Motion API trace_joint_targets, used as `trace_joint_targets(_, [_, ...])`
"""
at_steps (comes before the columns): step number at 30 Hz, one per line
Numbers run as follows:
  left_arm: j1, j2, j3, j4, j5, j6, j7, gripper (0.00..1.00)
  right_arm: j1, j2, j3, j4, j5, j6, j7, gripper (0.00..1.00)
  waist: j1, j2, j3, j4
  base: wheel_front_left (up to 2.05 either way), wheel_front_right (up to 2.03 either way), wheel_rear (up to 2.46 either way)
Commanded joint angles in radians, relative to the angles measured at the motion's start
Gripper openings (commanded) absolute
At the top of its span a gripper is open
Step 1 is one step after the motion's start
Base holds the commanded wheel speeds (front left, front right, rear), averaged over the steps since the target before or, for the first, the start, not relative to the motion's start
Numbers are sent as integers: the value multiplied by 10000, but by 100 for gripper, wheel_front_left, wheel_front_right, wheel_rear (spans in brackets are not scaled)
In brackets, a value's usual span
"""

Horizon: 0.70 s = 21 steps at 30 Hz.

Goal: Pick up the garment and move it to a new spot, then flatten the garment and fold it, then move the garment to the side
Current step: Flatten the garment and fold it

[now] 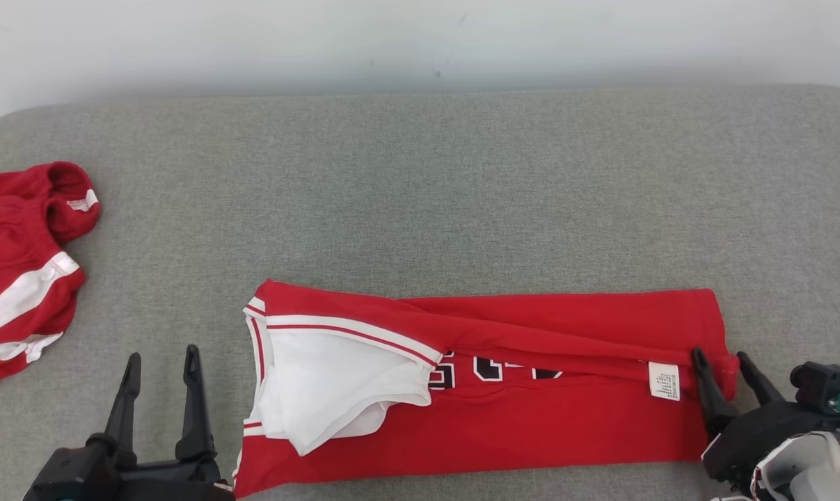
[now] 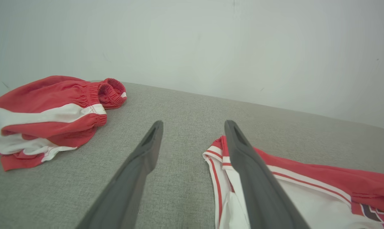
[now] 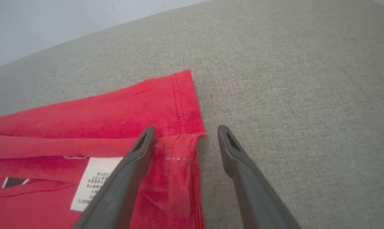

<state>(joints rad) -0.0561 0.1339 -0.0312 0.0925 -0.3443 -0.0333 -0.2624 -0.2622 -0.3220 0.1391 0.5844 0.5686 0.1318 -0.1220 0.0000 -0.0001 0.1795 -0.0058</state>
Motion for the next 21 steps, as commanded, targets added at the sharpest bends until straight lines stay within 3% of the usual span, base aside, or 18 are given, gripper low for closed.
trace_joint_targets(1, [118,-155,197,83,204,-119,-34,100,-93,48,78,278,-85,-25,136,100,0,1,-20,49,0,0,0])
trace_joint_targets(7, [89,-454,527,331,624,-452,-34,100,-239,275,557,1013,-39,-23,530,100,0,1,-61,171,0,0,0])
trace_joint_targets(8, [78,-489,567,357,689,-492,-34,100,-229,312,664,1052,40,-21,614,71,0,1,-72,190,0,0,0])
trace_joint_targets(9, [74,-511,623,395,749,-540,-34,100,-233,334,756,1059,110,-6,637,17,0,1,-82,204,0,0,0])
trace_joint_targets(10, [56,-538,688,407,807,-554,-34,100,-237,332,832,1057,175,-2,640,0,0,1,-89,213,0,0,0])
trace_joint_targets(15, [89,-635,904,465,946,-663,-34,100,-326,152,955,1103,381,-12,570,0,0,1,-173,183,0,0,0])
trace_joint_targets(21, [142,-729,1142,488,1168,-788,-34,100,-820,-681,334,1393,438,-28,-36,0,0,1,-340,81,0,0,0])
